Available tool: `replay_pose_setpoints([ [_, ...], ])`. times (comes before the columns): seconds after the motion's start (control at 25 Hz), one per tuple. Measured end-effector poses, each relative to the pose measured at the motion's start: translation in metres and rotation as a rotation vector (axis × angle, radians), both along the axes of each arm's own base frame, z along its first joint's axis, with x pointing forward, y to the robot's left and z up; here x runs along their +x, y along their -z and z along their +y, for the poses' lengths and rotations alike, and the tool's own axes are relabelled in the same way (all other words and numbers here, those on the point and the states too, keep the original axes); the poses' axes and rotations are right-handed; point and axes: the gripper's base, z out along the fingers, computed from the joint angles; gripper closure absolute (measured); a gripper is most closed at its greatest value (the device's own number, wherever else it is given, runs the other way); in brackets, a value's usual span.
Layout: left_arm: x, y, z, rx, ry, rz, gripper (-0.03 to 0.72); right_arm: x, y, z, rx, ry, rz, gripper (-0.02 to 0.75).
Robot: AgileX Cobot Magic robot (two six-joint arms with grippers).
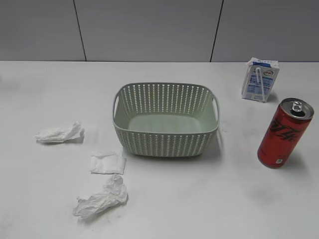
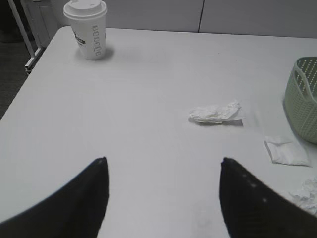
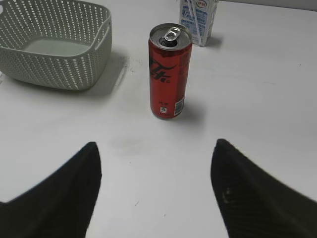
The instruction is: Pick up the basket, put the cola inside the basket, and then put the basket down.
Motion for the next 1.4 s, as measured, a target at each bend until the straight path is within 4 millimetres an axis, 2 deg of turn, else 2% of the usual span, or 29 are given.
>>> replay_pose_setpoints([
  [0.6, 0.000, 0.000, 0.000, 0.000, 0.000, 0.000, 0.163, 0.000, 0.000, 0.000, 0.000, 0.000, -0.001, 0.217],
  [0.8, 0.008, 0.000, -0.001, 0.002, 0.000, 0.047, 0.163, 0.000, 0.000, 0.000, 0.000, 0.000, -0.001, 0.217],
  [0.92, 0.016, -0.002, -0.001, 0.000, 0.002, 0.095, 0.163, 0.000, 0.000, 0.000, 0.000, 0.000, -0.001, 0.217],
  [1.12, 0.038, -0.014, -0.004, -0.018, 0.005, 0.116, 0.163, 0.000, 0.000, 0.000, 0.000, 0.000, -0.001, 0.218],
  [1.32, 0.074, -0.025, -0.007, -0.046, 0.002, 0.146, 0.163, 0.000, 0.000, 0.000, 0.000, 0.000, -0.001, 0.218],
  [1.4, 0.094, -0.027, -0.009, -0.071, 0.001, 0.174, 0.163, 0.000, 0.000, 0.000, 0.000, 0.000, -0.001, 0.218],
])
